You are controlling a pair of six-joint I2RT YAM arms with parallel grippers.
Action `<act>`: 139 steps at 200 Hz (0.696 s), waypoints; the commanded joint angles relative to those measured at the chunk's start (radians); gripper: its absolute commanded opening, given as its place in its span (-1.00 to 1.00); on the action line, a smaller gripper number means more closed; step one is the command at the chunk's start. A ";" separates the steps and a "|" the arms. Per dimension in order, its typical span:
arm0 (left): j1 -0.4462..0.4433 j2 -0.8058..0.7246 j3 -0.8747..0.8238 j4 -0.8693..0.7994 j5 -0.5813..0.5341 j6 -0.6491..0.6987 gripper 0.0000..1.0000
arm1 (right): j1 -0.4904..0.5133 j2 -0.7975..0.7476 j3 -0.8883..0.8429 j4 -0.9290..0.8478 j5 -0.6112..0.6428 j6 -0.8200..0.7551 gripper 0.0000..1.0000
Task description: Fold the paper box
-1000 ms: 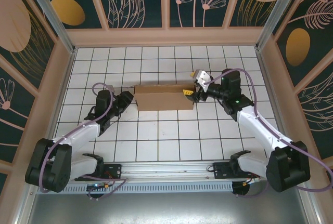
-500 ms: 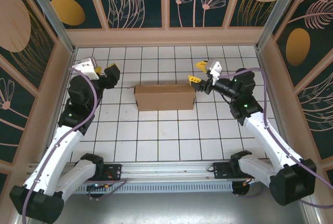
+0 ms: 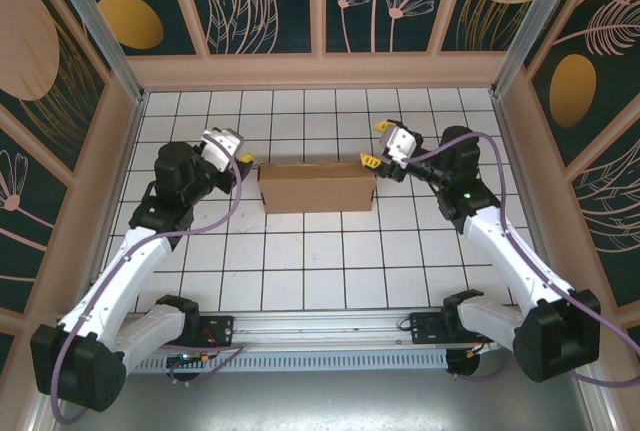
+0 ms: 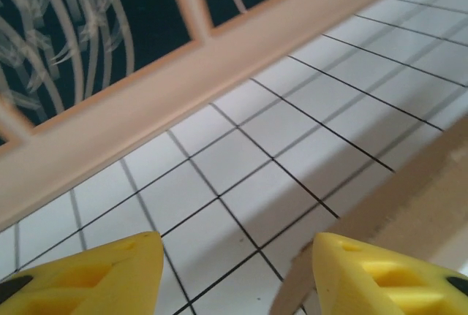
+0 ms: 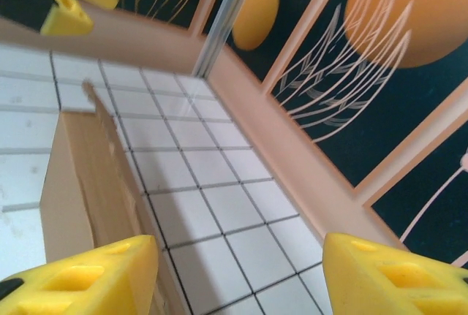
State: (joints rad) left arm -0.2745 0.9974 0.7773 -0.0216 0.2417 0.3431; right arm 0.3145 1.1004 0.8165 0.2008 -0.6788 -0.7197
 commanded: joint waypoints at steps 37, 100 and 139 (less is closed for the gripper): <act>0.124 0.088 -0.015 0.101 0.379 0.294 0.10 | -0.056 0.111 0.115 -0.102 -0.146 -0.166 0.21; 0.144 0.157 -0.076 0.150 0.425 0.313 0.02 | -0.095 0.072 0.040 0.000 -0.123 -0.084 0.22; 0.146 0.167 -0.107 0.203 0.397 0.299 -0.25 | -0.103 0.064 0.001 0.022 -0.100 -0.084 0.17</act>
State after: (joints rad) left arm -0.1360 1.1603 0.6884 0.1230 0.6201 0.6277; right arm 0.2192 1.1858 0.8417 0.1696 -0.7834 -0.8268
